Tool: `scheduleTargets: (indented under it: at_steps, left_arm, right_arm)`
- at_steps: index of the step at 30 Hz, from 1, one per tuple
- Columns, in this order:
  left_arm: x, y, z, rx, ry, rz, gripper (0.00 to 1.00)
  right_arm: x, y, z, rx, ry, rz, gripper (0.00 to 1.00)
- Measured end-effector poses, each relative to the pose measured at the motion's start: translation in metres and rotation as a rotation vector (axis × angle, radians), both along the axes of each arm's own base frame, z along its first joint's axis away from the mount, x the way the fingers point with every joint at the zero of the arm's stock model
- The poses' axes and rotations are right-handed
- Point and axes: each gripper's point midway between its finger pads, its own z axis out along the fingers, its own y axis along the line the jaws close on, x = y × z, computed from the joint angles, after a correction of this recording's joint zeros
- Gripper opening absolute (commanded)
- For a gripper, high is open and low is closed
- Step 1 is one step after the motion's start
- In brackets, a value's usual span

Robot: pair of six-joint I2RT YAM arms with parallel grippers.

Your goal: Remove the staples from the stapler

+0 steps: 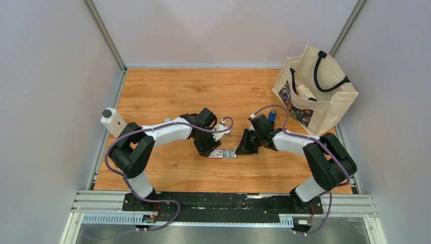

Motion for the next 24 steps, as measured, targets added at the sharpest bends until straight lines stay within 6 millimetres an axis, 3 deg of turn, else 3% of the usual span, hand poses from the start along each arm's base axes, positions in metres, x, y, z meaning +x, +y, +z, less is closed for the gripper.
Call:
scheduleTargets:
  at_steps: [24]
  left_arm:
    - [-0.003,-0.006,-0.0014,0.006,0.008,-0.009,0.5]
  right_arm:
    - [-0.002,0.0098,-0.0024,0.04,0.014,0.019,0.08]
